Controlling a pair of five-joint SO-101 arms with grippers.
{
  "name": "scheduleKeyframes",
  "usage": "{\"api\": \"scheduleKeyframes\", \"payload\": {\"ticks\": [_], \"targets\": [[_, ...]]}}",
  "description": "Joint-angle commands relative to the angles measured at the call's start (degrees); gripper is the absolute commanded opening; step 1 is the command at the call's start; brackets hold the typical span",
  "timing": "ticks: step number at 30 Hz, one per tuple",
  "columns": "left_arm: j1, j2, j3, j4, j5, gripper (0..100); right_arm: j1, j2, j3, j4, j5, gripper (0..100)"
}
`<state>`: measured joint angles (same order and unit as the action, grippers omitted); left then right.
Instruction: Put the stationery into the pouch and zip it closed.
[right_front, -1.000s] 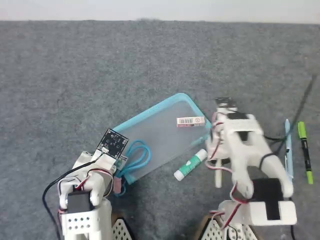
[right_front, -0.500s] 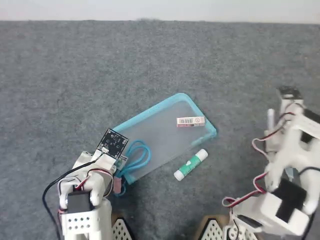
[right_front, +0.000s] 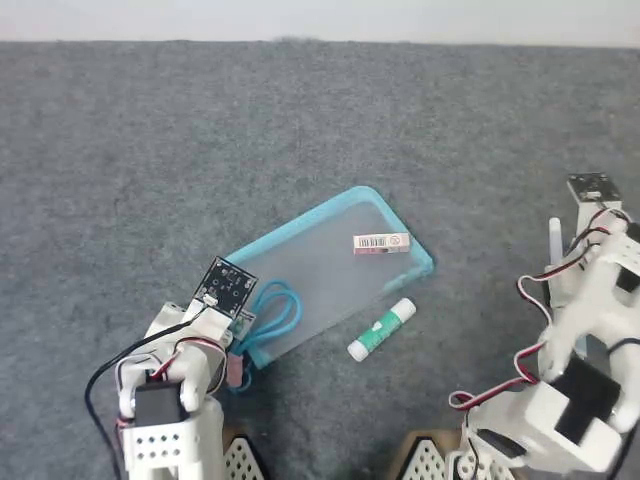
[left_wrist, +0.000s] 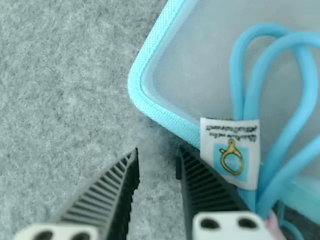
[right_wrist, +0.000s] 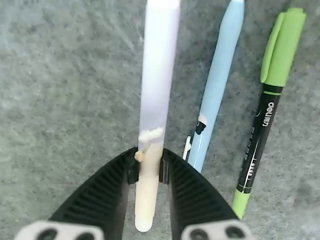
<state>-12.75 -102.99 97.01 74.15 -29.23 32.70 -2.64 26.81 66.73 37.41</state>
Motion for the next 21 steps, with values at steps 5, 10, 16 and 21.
{"api": "scheduleKeyframes", "payload": {"ticks": [5,10,16,21], "targets": [[-0.4,-1.4,-0.4,-0.2,-0.4,11,0.7,-0.7,-2.6,-0.8,1.1,9.5],[-0.4,-1.4,-0.4,-0.2,-0.4,11,0.7,-0.7,-2.6,-0.8,1.1,13.4],[-0.4,-1.4,-0.4,-0.2,-0.4,11,0.4,-1.4,-2.6,-0.1,0.7,13.4],[-0.4,-1.4,-0.4,-0.2,-0.4,11,-6.7,-3.8,-4.9,7.2,-7.3,13.4]]}}
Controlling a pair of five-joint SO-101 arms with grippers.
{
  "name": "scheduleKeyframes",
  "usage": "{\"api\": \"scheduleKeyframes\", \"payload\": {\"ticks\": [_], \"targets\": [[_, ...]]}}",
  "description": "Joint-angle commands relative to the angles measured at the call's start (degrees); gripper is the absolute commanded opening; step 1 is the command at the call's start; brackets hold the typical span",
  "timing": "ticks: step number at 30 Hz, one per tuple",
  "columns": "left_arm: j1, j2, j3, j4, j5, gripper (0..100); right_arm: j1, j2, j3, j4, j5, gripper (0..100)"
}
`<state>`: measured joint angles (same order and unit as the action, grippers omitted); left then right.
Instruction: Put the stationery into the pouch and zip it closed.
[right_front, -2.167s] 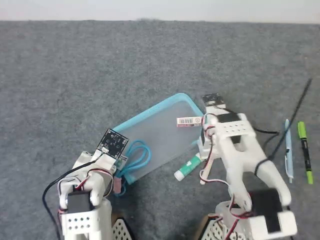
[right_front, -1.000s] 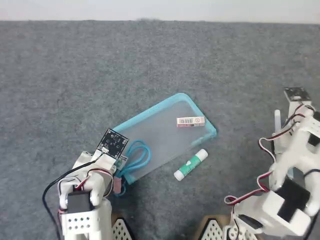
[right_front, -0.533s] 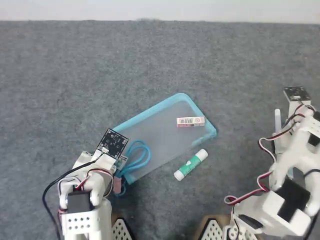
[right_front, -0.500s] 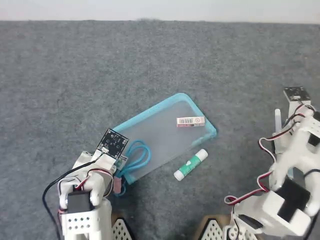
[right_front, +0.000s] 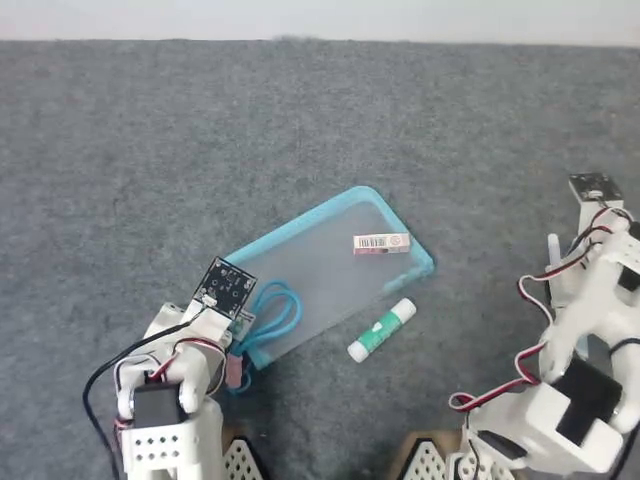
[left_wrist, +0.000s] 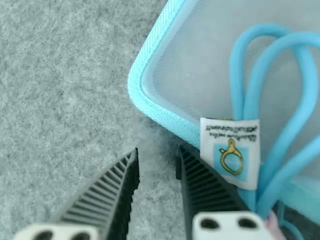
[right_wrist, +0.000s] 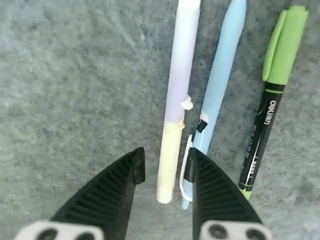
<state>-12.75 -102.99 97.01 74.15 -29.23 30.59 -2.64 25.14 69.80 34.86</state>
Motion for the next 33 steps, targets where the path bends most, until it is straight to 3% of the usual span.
{"api": "scheduleKeyframes", "payload": {"ticks": [1,7,15,23,33], "targets": [[-0.4,-1.4,-0.4,-0.2,-0.4,11,-7.4,-4.7,-3.3,5.3,-7.0,13.4],[-0.4,-1.4,-0.4,-0.2,-0.4,11,-24.8,-6.8,-2.9,7.3,-16.9,13.4],[-0.4,-1.4,-0.4,-0.2,-0.4,11,-40.0,-6.2,-10.1,5.2,-16.6,13.8],[-0.4,-1.4,-0.4,-0.2,-0.4,11,-53.3,-6.1,-12.5,4.2,6.1,13.8],[-0.4,-1.4,-0.4,-0.2,-0.4,11,-55.1,-0.3,-13.0,3.8,24.4,13.8]]}}
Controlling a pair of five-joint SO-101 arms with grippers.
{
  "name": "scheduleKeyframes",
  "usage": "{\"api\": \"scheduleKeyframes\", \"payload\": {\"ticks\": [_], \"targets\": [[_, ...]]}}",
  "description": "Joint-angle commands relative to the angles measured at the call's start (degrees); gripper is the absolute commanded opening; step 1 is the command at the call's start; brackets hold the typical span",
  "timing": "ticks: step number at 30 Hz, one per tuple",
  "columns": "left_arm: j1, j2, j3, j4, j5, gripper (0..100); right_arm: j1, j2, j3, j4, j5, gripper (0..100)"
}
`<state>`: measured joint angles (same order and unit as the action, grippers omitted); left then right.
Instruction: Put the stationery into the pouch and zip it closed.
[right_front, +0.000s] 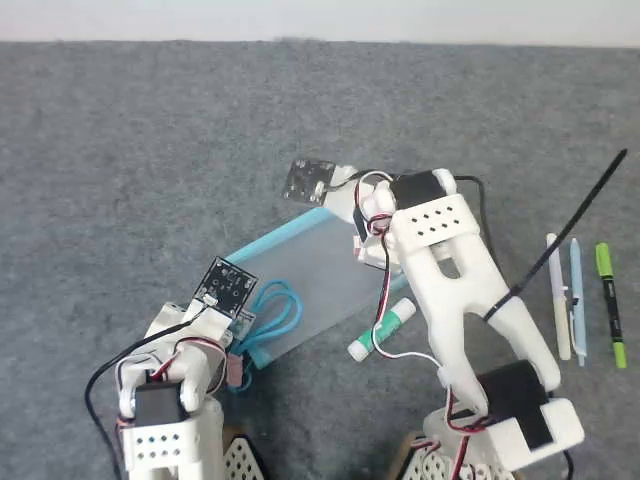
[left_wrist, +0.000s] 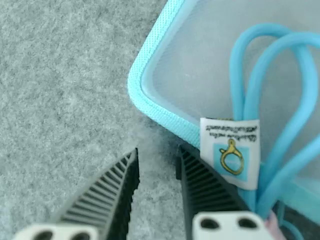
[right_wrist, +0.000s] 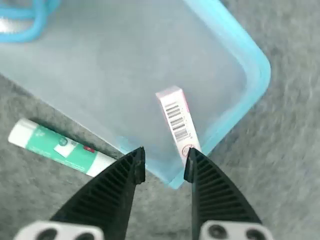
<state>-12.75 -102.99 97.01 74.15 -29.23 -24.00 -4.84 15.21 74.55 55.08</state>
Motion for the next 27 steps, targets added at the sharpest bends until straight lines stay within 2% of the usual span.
{"api": "scheduleKeyframes", "payload": {"ticks": [1,10,16,27], "targets": [[-0.4,-1.4,-0.4,-0.2,-0.4,11,-0.5,3.5,-3.5,-0.9,4.7,13.8],[-0.4,-1.4,-0.4,-0.2,-0.4,11,0.0,14.9,-11.9,-0.8,5.0,17.4],[-0.4,-1.4,-0.4,-0.2,-0.4,11,1.7,17.7,-13.5,-0.2,4.9,12.8],[-0.4,-1.4,-0.4,-0.2,-0.4,11,11.1,17.8,-13.5,-0.2,-7.6,0.8]]}}
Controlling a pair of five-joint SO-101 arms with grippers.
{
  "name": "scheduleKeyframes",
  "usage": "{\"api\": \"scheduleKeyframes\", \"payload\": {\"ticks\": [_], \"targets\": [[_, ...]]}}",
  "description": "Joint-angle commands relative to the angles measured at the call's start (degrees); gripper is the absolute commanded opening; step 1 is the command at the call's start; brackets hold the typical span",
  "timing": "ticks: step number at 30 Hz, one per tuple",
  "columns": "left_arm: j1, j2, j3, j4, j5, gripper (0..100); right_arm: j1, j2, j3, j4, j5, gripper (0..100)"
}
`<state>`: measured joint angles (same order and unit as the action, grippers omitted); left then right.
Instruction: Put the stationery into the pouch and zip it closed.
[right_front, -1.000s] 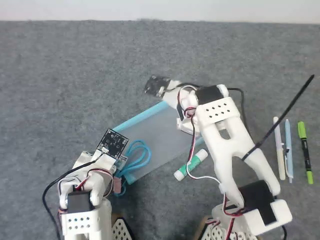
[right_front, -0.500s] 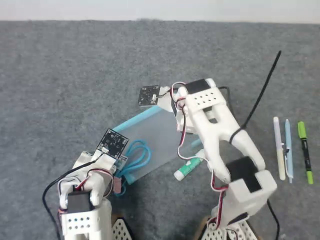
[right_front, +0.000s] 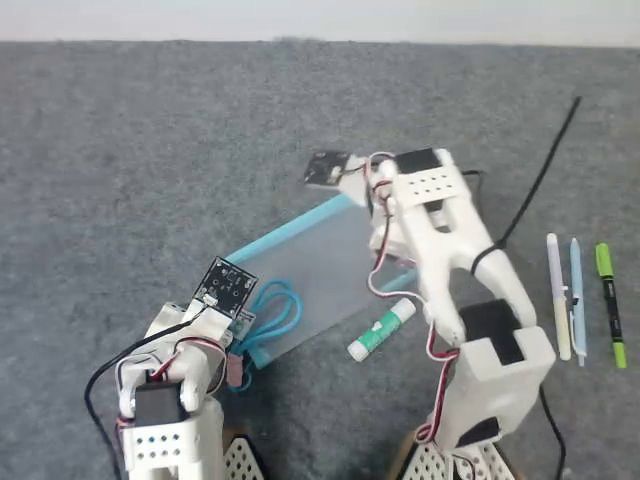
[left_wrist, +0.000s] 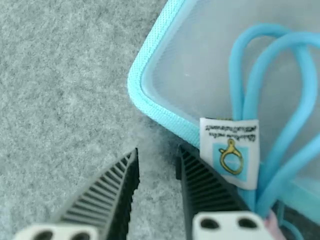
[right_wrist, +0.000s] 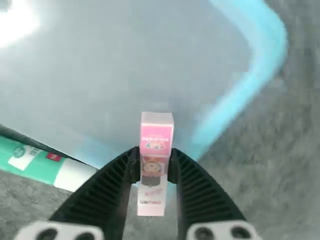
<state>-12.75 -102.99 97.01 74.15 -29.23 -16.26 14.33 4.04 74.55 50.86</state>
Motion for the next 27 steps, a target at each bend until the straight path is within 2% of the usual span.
{"api": "scheduleKeyframes", "payload": {"ticks": [1,9,20,23,27], "targets": [[-0.4,-1.4,-0.4,-0.2,-0.4,11,4.6,-1.5,-2.3,-0.2,-4.3,0.6],[-0.4,-1.4,-0.4,-0.2,-0.4,11,14.3,-1.5,-2.4,4.1,-7.6,0.9],[-0.4,-1.4,-0.4,-0.2,-0.4,11,43.1,-0.9,-2.1,3.9,-15.6,0.9],[-0.4,-1.4,-0.4,-0.2,-0.4,11,46.4,-0.9,-2.1,3.7,-15.5,0.9],[-0.4,-1.4,-0.4,-0.2,-0.4,11,46.4,-0.8,-2.1,3.6,-16.0,1.2]]}}
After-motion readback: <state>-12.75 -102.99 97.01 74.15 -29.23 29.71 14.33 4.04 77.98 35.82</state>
